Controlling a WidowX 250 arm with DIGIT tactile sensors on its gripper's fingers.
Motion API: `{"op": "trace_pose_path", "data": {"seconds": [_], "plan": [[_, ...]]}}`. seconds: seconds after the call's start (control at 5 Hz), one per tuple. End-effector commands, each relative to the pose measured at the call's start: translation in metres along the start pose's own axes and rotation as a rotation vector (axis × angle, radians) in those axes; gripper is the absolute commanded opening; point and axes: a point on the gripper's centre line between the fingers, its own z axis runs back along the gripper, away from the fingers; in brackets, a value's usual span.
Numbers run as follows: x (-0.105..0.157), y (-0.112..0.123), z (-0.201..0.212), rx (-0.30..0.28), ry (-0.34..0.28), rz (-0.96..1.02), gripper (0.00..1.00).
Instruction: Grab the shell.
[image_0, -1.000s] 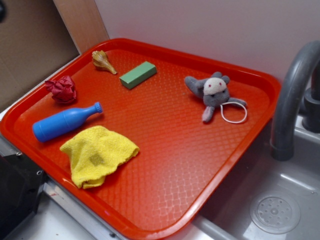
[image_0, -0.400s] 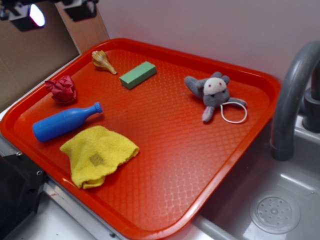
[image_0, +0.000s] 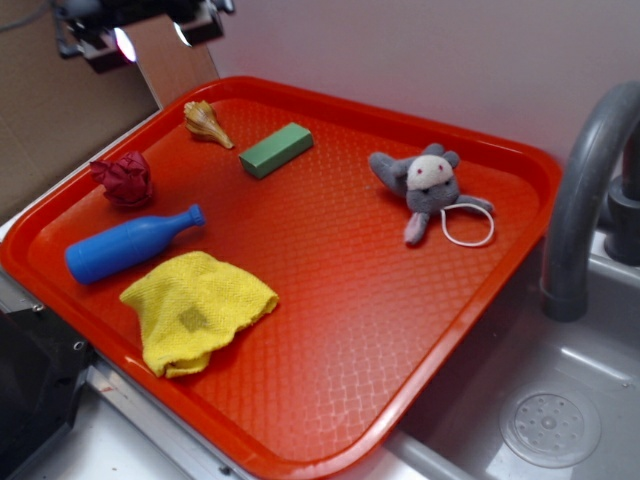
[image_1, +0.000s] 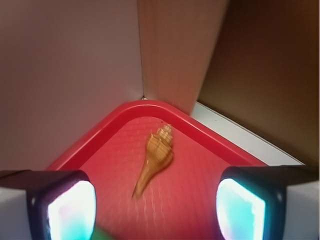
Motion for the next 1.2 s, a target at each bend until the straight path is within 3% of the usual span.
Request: {"op": "trace_pose_path", "data": {"seconds": [0.0,0.4,0.8,1.0], "plan": [[0.03,0.011,-0.057,0.03,0.011,0.036,1.0],[0.016,0.015,-0.094,0.046,0.083,0.002,1.0],[0.018,0.019,-0.114,0.029,0.11,-0.03,1.0],[0.01,0.024,-0.115,-0.033,0.092,-0.085,0.0]]}}
